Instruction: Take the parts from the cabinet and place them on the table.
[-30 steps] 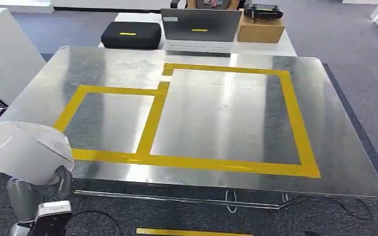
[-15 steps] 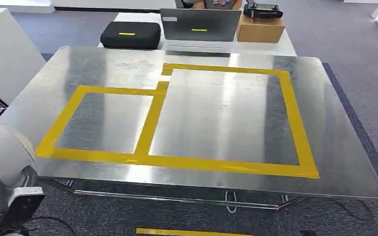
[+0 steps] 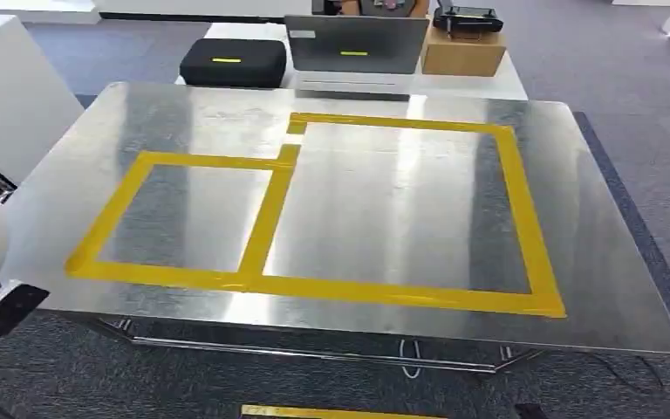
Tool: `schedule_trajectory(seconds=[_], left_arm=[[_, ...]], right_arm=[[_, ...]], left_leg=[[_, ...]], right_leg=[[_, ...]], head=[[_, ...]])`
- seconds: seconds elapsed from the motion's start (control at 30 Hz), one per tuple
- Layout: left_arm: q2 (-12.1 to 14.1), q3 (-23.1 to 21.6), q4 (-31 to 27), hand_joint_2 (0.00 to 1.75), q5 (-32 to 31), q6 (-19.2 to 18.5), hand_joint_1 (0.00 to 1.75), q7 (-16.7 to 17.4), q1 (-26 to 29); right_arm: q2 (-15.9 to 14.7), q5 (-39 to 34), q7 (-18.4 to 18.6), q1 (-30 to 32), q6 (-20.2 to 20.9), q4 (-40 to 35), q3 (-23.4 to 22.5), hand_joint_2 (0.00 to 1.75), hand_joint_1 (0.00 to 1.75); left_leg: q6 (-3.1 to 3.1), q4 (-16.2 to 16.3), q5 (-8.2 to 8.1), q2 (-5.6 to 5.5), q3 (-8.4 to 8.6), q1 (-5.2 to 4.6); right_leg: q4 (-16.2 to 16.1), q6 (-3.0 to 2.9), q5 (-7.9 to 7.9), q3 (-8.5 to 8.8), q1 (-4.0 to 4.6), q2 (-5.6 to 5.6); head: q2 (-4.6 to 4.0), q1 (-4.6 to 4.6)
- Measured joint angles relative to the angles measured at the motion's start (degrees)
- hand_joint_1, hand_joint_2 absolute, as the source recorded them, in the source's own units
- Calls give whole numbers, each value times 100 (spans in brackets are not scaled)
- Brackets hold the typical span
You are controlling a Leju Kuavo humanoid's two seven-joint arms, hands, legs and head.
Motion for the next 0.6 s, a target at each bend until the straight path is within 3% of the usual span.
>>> schedule_trajectory(seconds=[0.03, 0.33, 0.6], left_arm=[[7, -107, 142, 175, -46, 11, 175, 46, -136], [-44, -933, 1237, 175, -686, -83, 175, 363, -1096], [-271, -1559, 1711, 175, -1305, -210, 175, 551, -1647]], right_arm=[[-7, -2, 7, 0, 11, 0, 0, 175, 0], [-13, 79, 52, -20, -4, 9, 26, 175, 0], [-15, 195, 66, -38, -35, 26, 87, 175, 0]], left_leg=[[0, 0, 0, 2, -2, -1], [1, 4, 3, 15, -3, -7], [1, 4, 4, 11, -3, -6]], right_leg=[[2, 6, 6, 66, -1, 8], [0, 15, 17, 48, -7, 28], [1, 16, 17, 49, -6, 23]], head=[[0, 2], [0, -2], [0, 0]])
